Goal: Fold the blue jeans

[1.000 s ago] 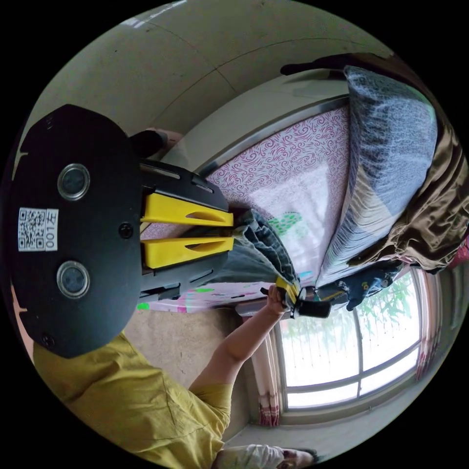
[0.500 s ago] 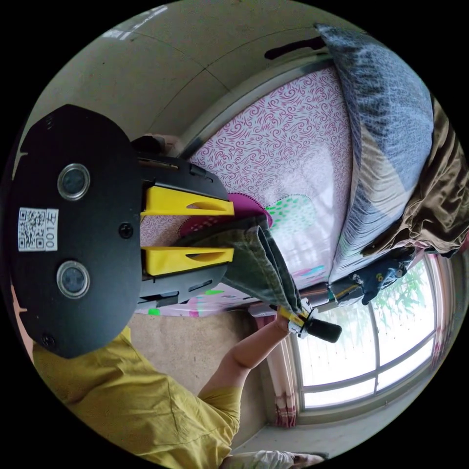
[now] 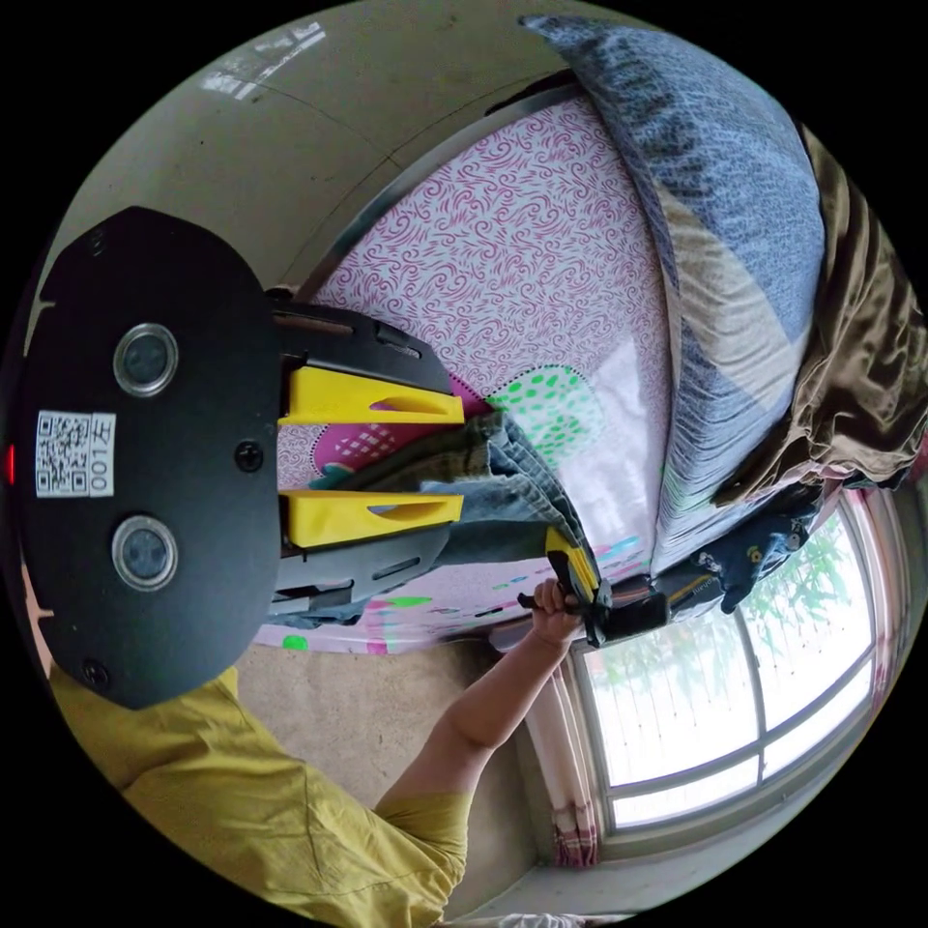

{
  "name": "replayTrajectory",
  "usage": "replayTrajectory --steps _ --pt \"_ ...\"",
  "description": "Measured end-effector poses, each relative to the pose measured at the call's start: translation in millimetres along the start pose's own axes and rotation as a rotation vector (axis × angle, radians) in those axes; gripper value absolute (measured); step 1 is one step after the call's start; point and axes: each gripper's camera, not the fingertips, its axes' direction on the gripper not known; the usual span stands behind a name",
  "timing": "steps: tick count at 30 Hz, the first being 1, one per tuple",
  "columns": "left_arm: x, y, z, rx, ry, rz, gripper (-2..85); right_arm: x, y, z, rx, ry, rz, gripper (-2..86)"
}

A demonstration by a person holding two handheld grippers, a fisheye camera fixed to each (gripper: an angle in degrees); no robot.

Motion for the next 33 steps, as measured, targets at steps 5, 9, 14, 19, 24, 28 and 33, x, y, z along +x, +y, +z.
replayTrajectory --steps 5,9,14,19,24,28,33 --pt "3 -5 2 0.012 0.035 -0.048 6.3 2 4 0 -0.004 -0.002 -0.008 2.8" --pt "6 -5 2 0.011 0.066 -0.076 6.9 2 14 -3 0.004 -0.015 -0.021 2.7" --pt "18 -1 2 0.022 0.021 -0.097 6.0 1 30 -9 0.026 -0.034 -0.027 2.6" --pt "27 -6 12 -0.030 0.048 -0.115 2.4 2 39 -7 0.031 -0.040 -0.020 2.5" --pt "37 6 8 0.039 0.107 -0.100 -1.0 1 51 -10 0.058 -0.029 -0.011 2.5" --pt "59 12 -13 0.128 0.066 -0.040 -1.3 -10 45 -23 0.122 0.009 -0.058 2.4" --pt "90 -5 -40 0.209 -0.026 0.053 -1.3 -31 25 -51 0.191 0.132 -0.127 2.3"
